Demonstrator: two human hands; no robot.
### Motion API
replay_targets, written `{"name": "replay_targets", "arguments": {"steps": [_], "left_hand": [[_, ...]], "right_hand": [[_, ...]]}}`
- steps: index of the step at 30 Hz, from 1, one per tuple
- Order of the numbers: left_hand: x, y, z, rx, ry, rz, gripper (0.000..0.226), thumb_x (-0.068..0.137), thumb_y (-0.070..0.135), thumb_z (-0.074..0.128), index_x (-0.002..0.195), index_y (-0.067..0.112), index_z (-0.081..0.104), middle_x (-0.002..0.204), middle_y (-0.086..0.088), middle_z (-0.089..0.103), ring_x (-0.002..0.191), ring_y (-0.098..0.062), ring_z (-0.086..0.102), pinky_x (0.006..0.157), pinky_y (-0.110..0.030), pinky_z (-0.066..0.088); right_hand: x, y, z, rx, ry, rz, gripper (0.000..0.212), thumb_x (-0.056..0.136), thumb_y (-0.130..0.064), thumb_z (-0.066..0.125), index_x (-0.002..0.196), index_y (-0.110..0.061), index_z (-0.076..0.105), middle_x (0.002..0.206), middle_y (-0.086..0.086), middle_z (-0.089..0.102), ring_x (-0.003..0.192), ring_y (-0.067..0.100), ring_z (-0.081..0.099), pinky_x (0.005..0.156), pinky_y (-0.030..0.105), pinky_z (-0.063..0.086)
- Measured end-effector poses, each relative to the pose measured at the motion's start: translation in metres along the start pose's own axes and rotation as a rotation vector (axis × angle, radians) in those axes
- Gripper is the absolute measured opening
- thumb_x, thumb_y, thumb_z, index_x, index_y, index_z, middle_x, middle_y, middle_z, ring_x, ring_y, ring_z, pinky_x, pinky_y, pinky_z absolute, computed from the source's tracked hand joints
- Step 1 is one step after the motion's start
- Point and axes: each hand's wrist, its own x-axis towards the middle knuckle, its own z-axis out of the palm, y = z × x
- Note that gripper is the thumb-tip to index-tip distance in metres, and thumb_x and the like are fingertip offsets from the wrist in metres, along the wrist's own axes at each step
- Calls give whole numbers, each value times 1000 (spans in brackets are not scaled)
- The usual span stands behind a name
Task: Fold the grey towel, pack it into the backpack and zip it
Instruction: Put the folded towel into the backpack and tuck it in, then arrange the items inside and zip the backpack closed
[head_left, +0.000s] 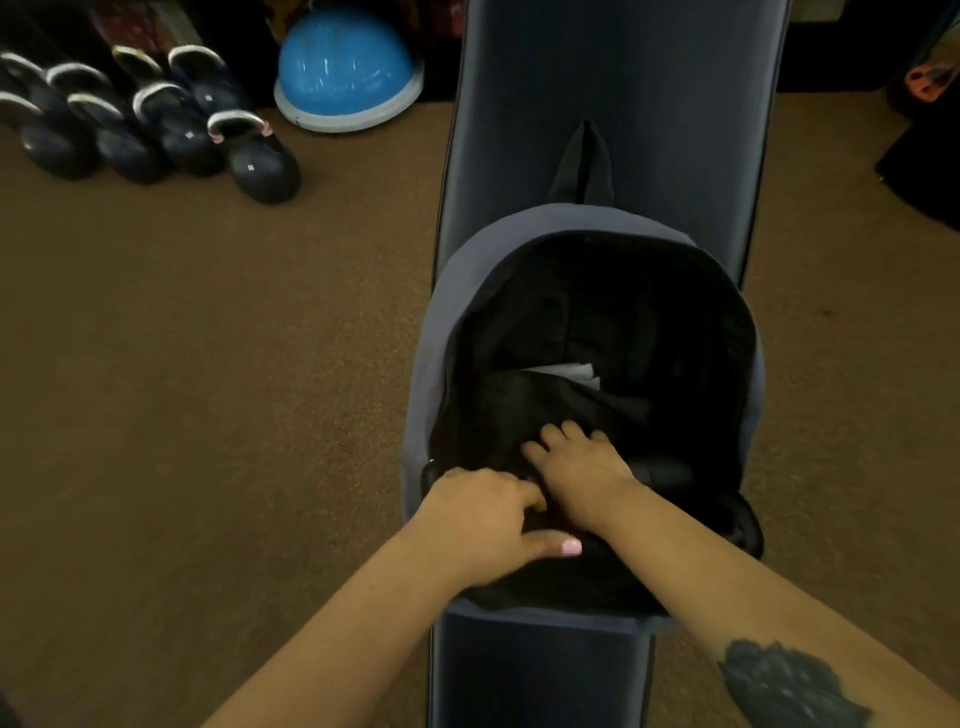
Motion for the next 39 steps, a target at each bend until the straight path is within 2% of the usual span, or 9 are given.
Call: {"name": "replay_targets", "arguments": {"steps": [4,8,12,16,19,23,30,34,39], "left_hand": [[0,-5,4,71,-50,71,52,84,50,58,130,29,50,128,3,56,115,-17,52,92,-35,40],[0,-3,6,88,-86,78,33,91,38,52,122,26,56,119,-1,60,110,-20,55,88,-35,40],[-5,-4,8,67,-88,66,29,93,37,49,117,24,60,115,-2,62,107,-21,56,85,-33,39],[-9,-4,9,97,-114,70,30,95,35,48,120,23,58,117,-4,61,109,-23,56,88,-35,40],[-10,-2,11,156,-140,78,31,95,34,47,123,23,56,118,-4,60,110,-23,56,92,-37,40],[-9,-2,12,184,-169,74,33,97,35,44,126,23,54,121,-4,59,113,-24,54,94,-39,39],[-13,-4,8,125,-76,105,31,96,37,44,122,24,57,115,-4,62,107,-23,57,87,-35,39],[-14,-4,8,123,-54,99,30,96,38,43,116,22,59,112,-4,63,105,-24,57,82,-33,37],[-12,-3,4,131,-17,124,30,96,39,42,111,20,59,108,-3,62,102,-22,58,76,-31,33]], "right_hand": [[3,-5,7,-38,37,34,63,83,-28,64,137,-13,36,142,11,35,130,30,33,105,44,34],[-2,-5,8,65,92,64,68,80,-35,66,136,-14,34,138,10,41,127,29,38,105,44,34],[-19,8,-15,200,178,104,80,63,-42,74,129,-16,37,129,8,51,119,29,46,98,43,42],[-43,31,-48,514,390,191,90,52,-32,81,130,-16,39,123,8,56,114,28,53,92,38,48],[-58,38,-72,769,567,210,87,57,-26,85,132,-17,40,121,0,57,110,19,55,87,26,43],[-55,27,-83,1055,671,239,88,59,-22,86,131,-20,37,107,-11,51,98,7,50,80,20,40],[-29,-14,-45,1221,597,288,79,50,-31,90,107,-35,35,89,-21,53,86,4,57,74,17,46],[-25,-15,-39,1253,599,302,78,50,-30,91,106,-36,37,85,-25,52,76,-12,51,64,7,39],[-20,-10,-35,1252,564,297,79,50,-30,91,107,-35,37,87,-23,54,80,-6,55,65,8,41]]}}
